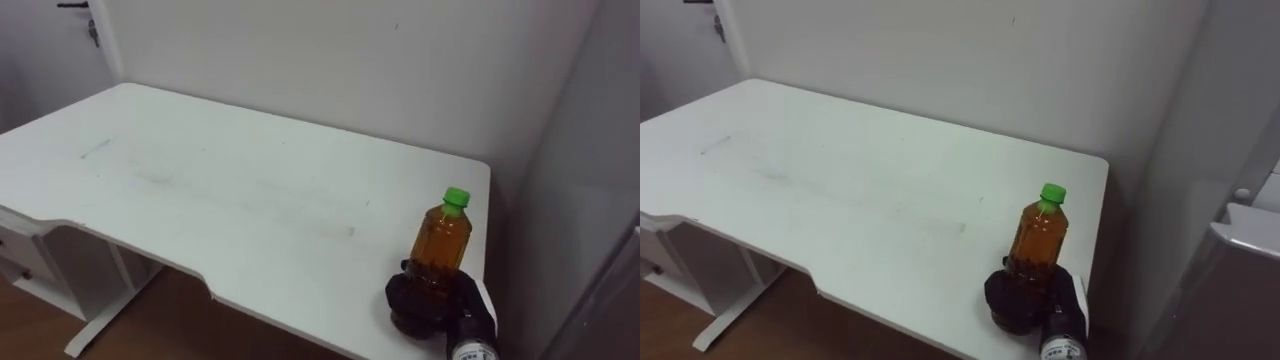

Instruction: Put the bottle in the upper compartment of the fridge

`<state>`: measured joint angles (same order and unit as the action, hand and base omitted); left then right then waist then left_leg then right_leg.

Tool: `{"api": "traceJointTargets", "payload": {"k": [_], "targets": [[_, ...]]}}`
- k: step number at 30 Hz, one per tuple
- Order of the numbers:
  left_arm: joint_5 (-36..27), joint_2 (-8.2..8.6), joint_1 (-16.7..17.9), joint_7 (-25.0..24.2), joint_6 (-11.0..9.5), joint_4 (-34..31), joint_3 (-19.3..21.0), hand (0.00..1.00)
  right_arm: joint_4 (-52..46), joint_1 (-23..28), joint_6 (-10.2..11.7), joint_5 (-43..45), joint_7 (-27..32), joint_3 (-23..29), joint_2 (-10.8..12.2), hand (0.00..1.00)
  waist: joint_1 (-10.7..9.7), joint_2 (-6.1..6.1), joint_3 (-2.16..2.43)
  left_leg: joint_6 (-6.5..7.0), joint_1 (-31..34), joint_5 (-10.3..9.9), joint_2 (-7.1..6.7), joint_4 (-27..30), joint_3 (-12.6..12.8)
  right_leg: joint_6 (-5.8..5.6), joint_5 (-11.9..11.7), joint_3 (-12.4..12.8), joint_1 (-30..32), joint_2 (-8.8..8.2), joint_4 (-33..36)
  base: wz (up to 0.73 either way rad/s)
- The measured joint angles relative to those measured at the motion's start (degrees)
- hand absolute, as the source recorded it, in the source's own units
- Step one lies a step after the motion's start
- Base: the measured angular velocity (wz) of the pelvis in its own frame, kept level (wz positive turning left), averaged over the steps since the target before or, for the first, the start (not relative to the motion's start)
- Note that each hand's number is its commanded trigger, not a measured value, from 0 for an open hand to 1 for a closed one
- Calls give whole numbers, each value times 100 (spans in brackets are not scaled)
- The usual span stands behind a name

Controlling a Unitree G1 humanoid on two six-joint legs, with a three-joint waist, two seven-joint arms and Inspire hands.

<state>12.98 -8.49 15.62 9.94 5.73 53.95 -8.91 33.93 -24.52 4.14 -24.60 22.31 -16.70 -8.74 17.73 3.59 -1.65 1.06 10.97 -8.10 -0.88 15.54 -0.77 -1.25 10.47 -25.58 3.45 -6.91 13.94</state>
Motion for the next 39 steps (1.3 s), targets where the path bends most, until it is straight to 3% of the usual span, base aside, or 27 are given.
{"api": "traceJointTargets", "payload": {"k": [7,12,14,16,19,26,30,32,39], "targets": [[-119,-49,122,-6,-166,-67,222,0,-766,159,-67,-238,-75,-4,-178,100,-167,10,30,2,-29,6,9,-53,19,-8,-9,28,3,2,-27,0],[-103,-42,193,26,-274,-32,507,0,-1696,425,-67,-232,-207,52,-622,100,-316,12,47,2,-242,3,15,-143,43,-14,-9,58,-152,2,-34,-3],[-93,-40,267,60,-336,-32,717,0,-2374,692,-67,-177,-256,167,-828,100,-360,-6,102,2,-342,4,23,-207,144,-14,-9,153,-177,4,-32,-21],[-94,-37,317,67,-398,89,940,0,-2719,878,-67,-172,-368,303,-885,100,-396,-38,128,4,-556,2,25,-290,238,-16,-9,232,-308,4,-35,-24],[-108,-30,344,68,-463,196,1244,0,-3088,1009,-67,-131,-645,437,-935,100,-550,-25,155,3,-752,2,18,-379,248,-45,11,274,-463,3,-36,-7],[-107,-27,444,74,-535,348,1384,0,-3834,1012,-67,17,-953,593,-1225,100,-775,70,200,30,-930,12,20,-384,355,-81,-5,478,-568,18,-140,-7],[-82,-22,390,72,-566,521,1680,0,-4481,1031,-72,42,-1040,1088,-1351,100,-994,75,197,72,-978,-11,6,-378,384,-118,-72,470,-659,20,-236,-4],[-92,-60,409,71,-573,579,1827,0,-4655,1030,-43,48,-1007,1559,-1521,100,-1062,79,178,90,-1051,-27,5,-398,415,-129,-79,512,-698,10,-223,-13],[-81,-122,385,81,-614,545,1896,0,-4780,1029,-44,285,-682,2273,-1854,100,-1352,114,169,75,-1130,-45,17,-449,560,-131,-61,688,-644,33,-204,-13]]}}
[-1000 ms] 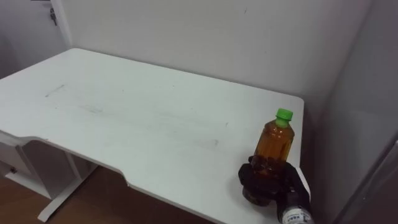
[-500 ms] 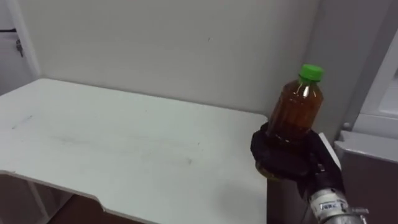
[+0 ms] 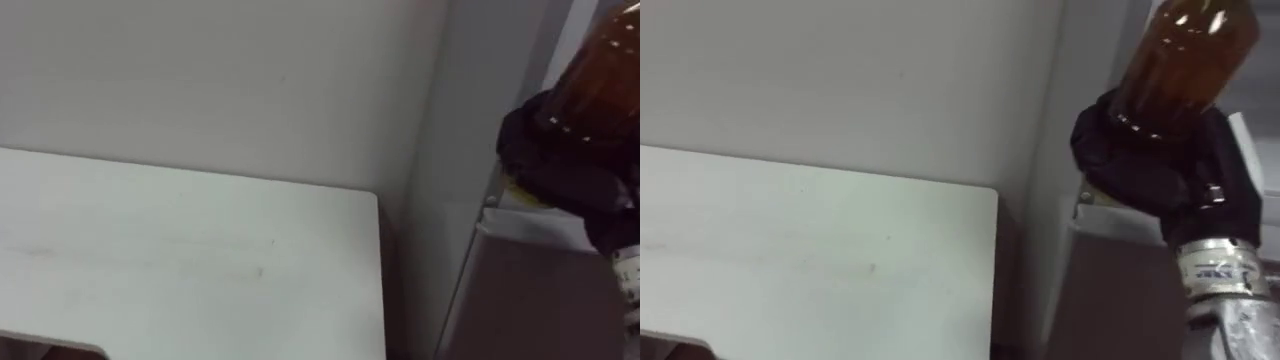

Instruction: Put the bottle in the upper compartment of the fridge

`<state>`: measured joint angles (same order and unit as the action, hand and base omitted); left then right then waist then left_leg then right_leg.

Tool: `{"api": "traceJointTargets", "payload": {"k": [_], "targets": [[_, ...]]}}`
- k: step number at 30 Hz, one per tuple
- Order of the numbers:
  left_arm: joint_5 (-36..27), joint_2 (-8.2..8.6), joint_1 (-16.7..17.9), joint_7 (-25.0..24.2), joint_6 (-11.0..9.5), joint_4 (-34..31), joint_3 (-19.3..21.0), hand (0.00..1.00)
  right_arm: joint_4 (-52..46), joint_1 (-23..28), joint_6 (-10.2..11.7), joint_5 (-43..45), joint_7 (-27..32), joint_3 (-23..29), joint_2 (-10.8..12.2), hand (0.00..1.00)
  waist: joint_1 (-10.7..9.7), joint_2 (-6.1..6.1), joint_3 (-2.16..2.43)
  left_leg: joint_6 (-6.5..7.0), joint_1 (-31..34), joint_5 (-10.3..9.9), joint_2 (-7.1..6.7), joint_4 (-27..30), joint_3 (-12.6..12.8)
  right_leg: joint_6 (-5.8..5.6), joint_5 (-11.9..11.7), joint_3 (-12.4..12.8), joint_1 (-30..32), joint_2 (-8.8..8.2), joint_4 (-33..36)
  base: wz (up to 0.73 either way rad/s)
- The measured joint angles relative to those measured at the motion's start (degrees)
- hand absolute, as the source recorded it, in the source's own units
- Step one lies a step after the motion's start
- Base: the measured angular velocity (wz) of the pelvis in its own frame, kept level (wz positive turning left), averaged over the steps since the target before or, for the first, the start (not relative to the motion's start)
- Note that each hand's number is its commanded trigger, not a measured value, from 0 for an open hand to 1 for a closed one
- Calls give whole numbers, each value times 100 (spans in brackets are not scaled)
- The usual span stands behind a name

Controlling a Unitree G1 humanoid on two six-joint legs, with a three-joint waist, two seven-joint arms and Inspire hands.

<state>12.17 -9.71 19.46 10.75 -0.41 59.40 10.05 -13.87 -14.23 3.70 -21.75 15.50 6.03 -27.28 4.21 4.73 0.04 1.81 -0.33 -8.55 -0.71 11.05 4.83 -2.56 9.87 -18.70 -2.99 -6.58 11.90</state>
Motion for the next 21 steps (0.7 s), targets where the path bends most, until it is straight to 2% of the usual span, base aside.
{"api": "traceJointTargets", "payload": {"k": [3,7,9,13,21], "targets": [[4,-5,-3,5,0,1,91,0,-56,0,0,6,98,131,-5,100,-91,35,16,-21,-38,-15,8,-57,121,11,-7,102,6,38,13,-19],[-11,-23,12,-12,-4,8,95,0,-61,0,-2,-50,152,361,-10,100,-237,97,25,-46,-39,-36,38,-56,136,22,-13,127,4,70,16,-5],[-14,-22,10,-18,-7,4,103,0,-60,0,-4,-147,150,485,-39,100,-261,97,22,-50,-44,-55,57,-57,137,22,-13,127,6,75,17,0],[-28,-22,41,-18,-9,43,180,0,-59,36,-9,-365,163,676,-275,100,-283,84,14,-52,-105,-86,93,-59,195,22,-13,144,-7,76,70,-7],[-19,-21,105,-11,-85,262,419,0,-50,50,-10,-359,273,1196,-295,100,-400,93,9,-54,-188,-110,109,-81,258,22,-13,248,0,86,70,-8]]}}
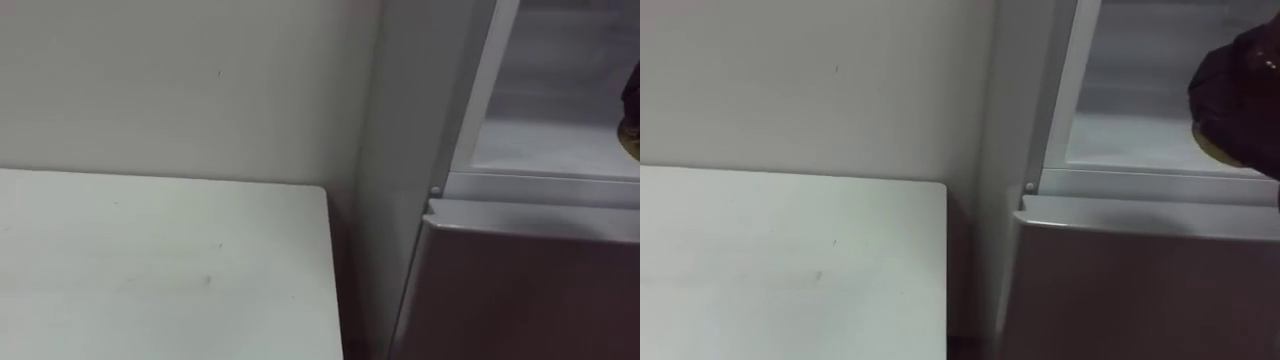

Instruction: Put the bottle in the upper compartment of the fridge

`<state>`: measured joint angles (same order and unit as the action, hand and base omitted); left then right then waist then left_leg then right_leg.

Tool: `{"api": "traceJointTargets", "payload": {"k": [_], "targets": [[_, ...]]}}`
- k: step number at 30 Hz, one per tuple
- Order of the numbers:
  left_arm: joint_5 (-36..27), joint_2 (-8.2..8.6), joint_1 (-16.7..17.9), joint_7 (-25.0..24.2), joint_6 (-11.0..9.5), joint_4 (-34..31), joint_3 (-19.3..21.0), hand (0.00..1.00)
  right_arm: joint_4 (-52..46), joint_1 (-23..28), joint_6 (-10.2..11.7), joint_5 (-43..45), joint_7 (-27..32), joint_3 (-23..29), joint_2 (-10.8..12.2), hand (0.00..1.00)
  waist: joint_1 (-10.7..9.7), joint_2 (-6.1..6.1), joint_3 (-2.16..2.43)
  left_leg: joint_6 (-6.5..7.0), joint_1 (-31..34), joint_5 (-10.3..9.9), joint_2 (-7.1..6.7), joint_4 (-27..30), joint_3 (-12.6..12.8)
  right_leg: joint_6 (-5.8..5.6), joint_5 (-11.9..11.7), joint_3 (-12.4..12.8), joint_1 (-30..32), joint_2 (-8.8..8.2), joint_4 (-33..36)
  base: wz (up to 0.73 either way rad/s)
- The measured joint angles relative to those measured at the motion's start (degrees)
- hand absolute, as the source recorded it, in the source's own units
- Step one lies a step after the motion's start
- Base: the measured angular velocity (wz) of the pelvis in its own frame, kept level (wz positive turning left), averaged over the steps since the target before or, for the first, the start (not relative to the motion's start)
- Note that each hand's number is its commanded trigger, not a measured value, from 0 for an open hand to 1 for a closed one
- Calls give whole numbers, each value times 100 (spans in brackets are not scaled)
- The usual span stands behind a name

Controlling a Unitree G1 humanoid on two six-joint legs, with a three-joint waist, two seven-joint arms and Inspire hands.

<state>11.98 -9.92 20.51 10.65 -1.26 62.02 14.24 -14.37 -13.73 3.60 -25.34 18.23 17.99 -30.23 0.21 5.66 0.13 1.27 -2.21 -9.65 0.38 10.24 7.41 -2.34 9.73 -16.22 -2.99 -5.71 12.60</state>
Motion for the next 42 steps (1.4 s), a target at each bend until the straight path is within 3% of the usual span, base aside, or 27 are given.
{"api": "traceJointTargets", "payload": {"k": [5,15,21,25,29,36,42], "targets": [[-5,-2,3,-2,1,4,145,0,0,30,0,-25,54,151,0,100,-9,14,-4,-6,-60,-6,-11,4,128,19,8,197,-3,43,-6,-13],[-12,-3,8,-20,10,-1,142,0,201,32,-4,-906,24,141,0,100,39,65,-17,-37,-142,-28,30,37,145,47,-8,190,-132,89,-92,-2],[0,-1,79,-33,11,-18,255,0,890,22,-16,-1439,-45,143,-1,100,193,105,5,-54,-135,-67,54,24,158,50,-9,171,-215,130,-192,1],[27,-3,161,-28,107,-29,380,0,1633,-194,-259,-1774,173,143,-2,100,267,123,22,-59,-122,-66,53,35,120,51,-10,118,-238,132,-189,5],[64,-4,231,-33,136,-31,393,0,2422,-477,-298,-1711,486,139,-4,100,341,133,19,-63,-68,-69,40,19,18,50,-9,20,-242,126,-187,11],[123,-20,307,-237,269,-44,544,0,2875,-641,-491,-1696,883,19,-156,100,515,208,-8,-66,5,-66,35,47,-29,50,-9,-44,-191,119,-180,4],[244,-117,370,-286,337,-249,583,0,2953,-988,-620,-1737,1118,-405,-329,100,568,311,6,-73,107,-62,33,112,-154,50,-9,-188,-178,112,-171,10]]}}
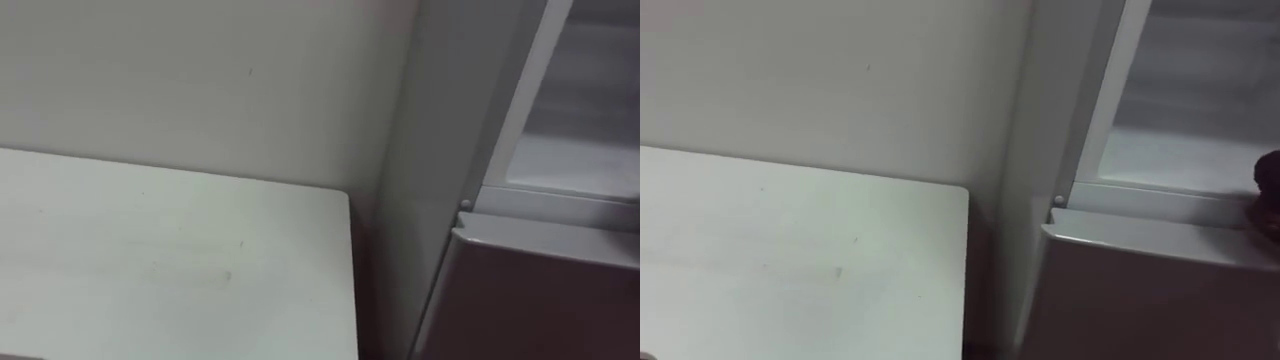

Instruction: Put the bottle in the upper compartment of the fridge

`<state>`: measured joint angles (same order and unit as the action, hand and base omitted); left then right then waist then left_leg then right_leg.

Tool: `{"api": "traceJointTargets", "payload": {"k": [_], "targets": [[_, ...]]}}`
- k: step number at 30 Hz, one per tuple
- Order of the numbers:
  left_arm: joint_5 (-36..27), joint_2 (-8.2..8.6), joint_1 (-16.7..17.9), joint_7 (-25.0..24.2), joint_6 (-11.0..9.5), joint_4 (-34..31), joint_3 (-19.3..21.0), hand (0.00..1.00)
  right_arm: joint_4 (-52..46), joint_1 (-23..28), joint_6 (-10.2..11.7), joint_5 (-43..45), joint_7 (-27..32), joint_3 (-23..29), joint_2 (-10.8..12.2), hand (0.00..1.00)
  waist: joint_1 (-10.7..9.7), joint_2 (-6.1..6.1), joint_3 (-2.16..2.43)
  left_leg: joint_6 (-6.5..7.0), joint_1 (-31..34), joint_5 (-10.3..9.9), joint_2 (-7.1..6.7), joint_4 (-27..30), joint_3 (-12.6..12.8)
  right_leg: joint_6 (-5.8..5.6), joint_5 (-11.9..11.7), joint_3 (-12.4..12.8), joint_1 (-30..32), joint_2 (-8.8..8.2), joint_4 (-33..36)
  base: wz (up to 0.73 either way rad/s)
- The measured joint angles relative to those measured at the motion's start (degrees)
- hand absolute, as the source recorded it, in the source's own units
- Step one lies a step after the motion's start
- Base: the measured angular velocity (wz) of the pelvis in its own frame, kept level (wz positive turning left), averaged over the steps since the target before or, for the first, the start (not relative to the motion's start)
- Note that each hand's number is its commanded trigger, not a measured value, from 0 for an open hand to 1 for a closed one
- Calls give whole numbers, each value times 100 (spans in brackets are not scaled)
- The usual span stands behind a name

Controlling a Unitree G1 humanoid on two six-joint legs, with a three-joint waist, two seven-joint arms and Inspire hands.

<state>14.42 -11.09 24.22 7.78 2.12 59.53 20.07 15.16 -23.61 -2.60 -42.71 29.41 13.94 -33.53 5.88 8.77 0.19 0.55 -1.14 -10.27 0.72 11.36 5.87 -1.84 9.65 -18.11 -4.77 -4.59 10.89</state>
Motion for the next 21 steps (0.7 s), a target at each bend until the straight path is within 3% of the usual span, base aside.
{"api": "traceJointTargets", "payload": {"k": [4,7,12,14,21], "targets": [[25,-118,10,-14,34,-138,1,0,37,-218,-60,2,25,-285,-358,100,74,127,16,-1,143,-2,-4,154,-141,1,-1,-158,7,-6,-5,20],[21,-128,30,-14,44,-238,1,0,97,-527,-64,1,90,-488,-604,100,174,125,8,5,186,-14,-3,227,-193,11,-7,-227,-3,-8,-13,14],[25,-142,22,-11,56,-319,0,0,295,-968,-62,4,194,-642,-623,100,255,72,-2,-6,323,-32,-13,341,-358,15,-9,-342,-8,-1,-10,15],[23,-134,47,-10,158,-439,-2,0,444,-1153,-62,3,254,-793,-632,100,260,55,16,-6,372,-31,-9,366,-366,36,-22,-359,55,-1,-6,2],[23,-160,61,4,205,-674,-5,0,817,-1238,-87,-42,290,-883,-649,100,264,22,34,0,460,-9,-15,392,-379,52,-32,-357,100,-1,14,0]]}}
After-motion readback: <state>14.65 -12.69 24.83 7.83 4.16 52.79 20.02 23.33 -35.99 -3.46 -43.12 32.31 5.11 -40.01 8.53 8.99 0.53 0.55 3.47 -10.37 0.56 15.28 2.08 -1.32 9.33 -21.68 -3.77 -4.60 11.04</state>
